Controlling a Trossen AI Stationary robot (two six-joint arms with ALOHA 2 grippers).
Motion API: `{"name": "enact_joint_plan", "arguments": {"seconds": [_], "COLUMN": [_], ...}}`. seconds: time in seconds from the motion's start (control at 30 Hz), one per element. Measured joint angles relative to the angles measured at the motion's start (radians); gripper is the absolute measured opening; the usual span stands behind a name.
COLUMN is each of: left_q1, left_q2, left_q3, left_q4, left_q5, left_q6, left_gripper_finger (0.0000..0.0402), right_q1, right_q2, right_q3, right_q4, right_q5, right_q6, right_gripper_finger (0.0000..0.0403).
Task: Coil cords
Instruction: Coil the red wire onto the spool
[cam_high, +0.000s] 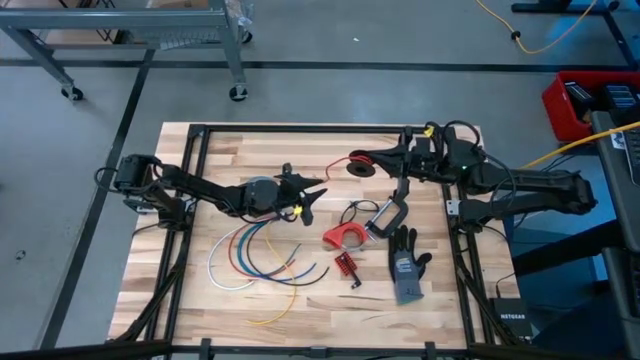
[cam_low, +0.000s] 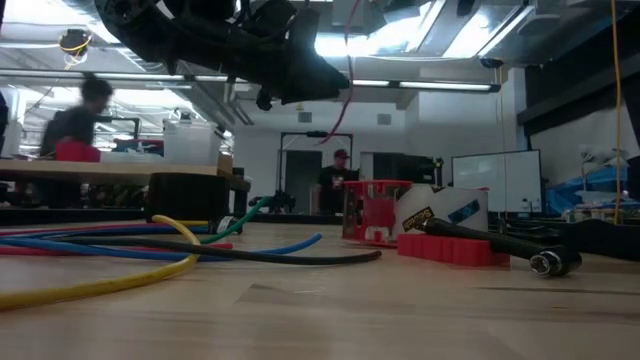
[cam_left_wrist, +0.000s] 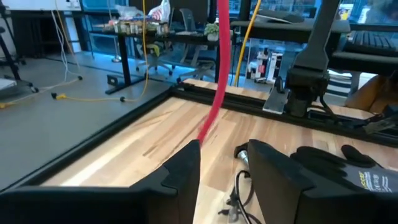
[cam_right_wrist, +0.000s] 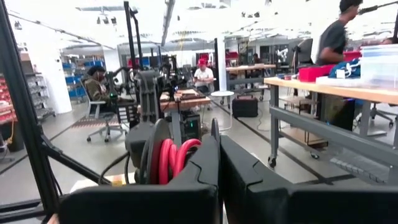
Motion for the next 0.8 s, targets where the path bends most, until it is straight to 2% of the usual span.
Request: {"name": "enact_joint_plan", "arguments": {"seconds": [0.27, 0.53, 0.8], "left_q1": [0.001, 0.002, 0.002], "left_q2": [0.0, 0.0, 0.0], "left_q3": [0.0, 0.0, 0.0], "left_q4": [-0.004, -0.005, -0.005], "left_q5": [-0.008, -0.009, -0.009], "left_q6": [0.002, 0.002, 0.002], "left_gripper_finger": [0.0108, 0.0097, 0.0066], "right_q1": [0.0, 0.0, 0.001], "right_q2": [0.06, 0.079, 0.079], "right_q3": [0.0, 0.0, 0.0], "right_q4": [0.062, 0.112, 0.123], "right_q5": [-0.001, -0.055, -0.061], "right_q6": [0.005, 0.029, 0.031], "right_gripper_finger": [0.0003, 0.0003, 0.0003]}}
